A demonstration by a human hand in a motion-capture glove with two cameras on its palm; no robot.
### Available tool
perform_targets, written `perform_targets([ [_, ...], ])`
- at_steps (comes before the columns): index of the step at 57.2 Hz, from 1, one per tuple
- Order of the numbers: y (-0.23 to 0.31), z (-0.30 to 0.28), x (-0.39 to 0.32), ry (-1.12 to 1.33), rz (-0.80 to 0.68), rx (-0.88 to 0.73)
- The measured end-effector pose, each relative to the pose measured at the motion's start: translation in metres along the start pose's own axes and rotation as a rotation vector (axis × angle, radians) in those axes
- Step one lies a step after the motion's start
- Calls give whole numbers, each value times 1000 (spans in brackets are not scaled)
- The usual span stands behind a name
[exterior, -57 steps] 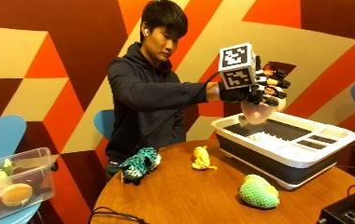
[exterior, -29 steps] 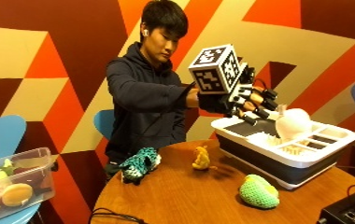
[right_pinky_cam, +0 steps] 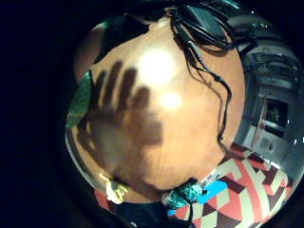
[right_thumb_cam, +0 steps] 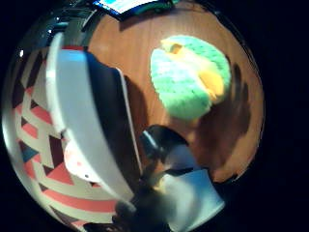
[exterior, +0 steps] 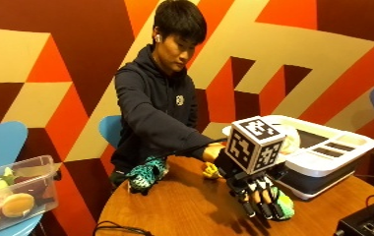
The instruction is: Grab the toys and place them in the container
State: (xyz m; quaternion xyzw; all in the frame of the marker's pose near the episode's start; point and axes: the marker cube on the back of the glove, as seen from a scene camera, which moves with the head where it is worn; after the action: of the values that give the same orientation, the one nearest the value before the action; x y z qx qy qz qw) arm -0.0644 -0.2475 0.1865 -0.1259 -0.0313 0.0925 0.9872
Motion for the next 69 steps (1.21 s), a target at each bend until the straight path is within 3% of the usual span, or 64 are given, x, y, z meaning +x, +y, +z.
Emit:
perform_targets([
  [27,6,-6,8,-107,-90,222],
  [48,98,-112,38,-159,-136,332],
  [69,157,-156,-45,-251,-354,436],
])
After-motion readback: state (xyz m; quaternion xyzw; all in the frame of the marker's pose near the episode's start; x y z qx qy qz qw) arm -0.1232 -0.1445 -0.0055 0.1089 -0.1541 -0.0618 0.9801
